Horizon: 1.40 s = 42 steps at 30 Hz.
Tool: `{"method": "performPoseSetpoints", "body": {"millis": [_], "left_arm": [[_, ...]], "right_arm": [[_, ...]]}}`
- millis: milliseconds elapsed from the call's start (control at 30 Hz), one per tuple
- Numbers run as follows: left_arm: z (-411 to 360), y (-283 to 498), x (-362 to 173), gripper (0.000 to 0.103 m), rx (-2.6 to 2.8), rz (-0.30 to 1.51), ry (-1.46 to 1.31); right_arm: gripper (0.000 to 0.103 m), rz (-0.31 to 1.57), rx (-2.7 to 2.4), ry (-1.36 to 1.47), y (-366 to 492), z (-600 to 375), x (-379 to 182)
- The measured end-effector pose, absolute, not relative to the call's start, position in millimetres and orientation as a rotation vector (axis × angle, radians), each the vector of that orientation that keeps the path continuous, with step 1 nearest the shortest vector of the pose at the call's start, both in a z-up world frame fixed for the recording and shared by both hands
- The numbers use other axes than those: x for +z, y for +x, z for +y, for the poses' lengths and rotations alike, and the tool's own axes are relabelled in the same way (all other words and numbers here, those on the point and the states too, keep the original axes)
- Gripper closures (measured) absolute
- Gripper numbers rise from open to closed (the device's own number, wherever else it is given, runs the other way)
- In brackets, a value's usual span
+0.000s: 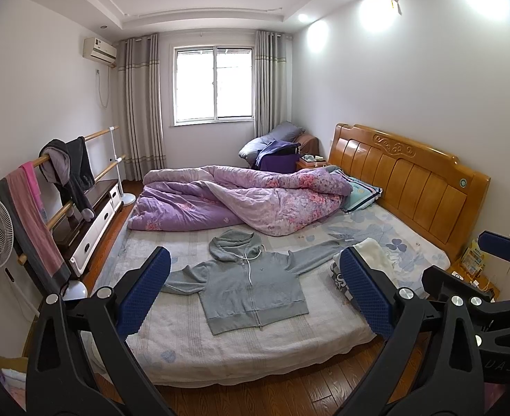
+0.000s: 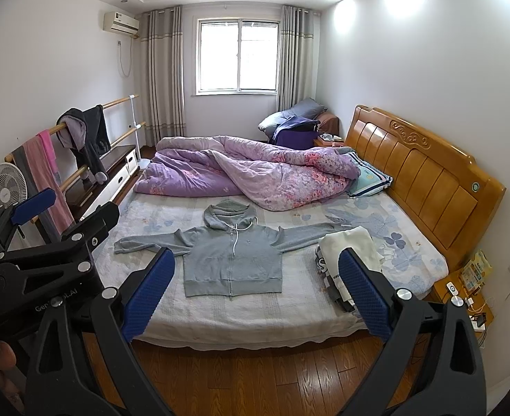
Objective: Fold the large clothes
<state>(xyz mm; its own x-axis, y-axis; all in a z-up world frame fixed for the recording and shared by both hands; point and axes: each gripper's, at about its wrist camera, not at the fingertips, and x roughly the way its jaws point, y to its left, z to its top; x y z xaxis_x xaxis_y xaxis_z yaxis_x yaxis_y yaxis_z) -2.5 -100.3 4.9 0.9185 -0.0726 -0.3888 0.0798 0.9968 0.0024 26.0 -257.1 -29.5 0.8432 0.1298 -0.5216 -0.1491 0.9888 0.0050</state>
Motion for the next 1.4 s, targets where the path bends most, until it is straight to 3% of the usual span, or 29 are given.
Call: {"method": "performPoseSetpoints", "body": {"millis": [1400], "left_arm": [[-94.3, 1.8, 5.8, 0.005, -0.084, 0.406, 0.021]], "right_arm": [[0.011, 0.557, 0.151, -0.041, 30.7, -258.6, -30.2]]}}
